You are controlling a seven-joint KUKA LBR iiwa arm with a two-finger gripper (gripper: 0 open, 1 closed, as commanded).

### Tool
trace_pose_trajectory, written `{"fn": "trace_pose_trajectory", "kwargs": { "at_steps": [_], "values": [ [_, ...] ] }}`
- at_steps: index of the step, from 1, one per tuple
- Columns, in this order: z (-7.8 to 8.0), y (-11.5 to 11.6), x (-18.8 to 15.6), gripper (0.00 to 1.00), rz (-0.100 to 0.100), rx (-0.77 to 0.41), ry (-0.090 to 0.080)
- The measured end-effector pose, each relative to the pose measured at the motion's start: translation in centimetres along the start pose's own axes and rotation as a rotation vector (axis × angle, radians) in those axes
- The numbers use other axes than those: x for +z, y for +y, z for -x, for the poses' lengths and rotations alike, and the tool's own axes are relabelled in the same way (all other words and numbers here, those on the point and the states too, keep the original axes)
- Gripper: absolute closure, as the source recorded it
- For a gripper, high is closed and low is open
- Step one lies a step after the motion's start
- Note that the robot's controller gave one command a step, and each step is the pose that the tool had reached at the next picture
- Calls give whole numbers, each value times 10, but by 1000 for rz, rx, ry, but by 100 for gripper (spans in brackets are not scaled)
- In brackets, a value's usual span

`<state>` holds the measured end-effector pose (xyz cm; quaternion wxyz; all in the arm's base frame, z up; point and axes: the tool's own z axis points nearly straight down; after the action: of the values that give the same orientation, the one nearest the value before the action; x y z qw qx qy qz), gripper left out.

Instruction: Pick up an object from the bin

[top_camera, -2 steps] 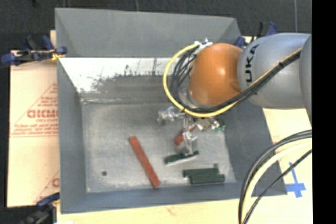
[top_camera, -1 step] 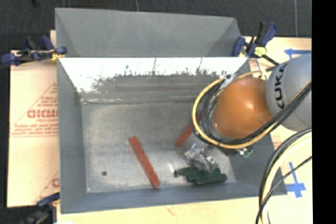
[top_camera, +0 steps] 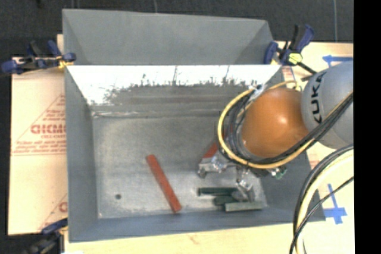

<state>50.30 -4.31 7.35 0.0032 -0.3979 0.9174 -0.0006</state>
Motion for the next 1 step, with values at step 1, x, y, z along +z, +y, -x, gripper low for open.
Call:
{"fn": "trace_pose_trajectory", "kwargs": {
  "at_steps": [1],
  "values": [
    [0, 0, 0, 0, 0, 0, 0]
  ]
}}
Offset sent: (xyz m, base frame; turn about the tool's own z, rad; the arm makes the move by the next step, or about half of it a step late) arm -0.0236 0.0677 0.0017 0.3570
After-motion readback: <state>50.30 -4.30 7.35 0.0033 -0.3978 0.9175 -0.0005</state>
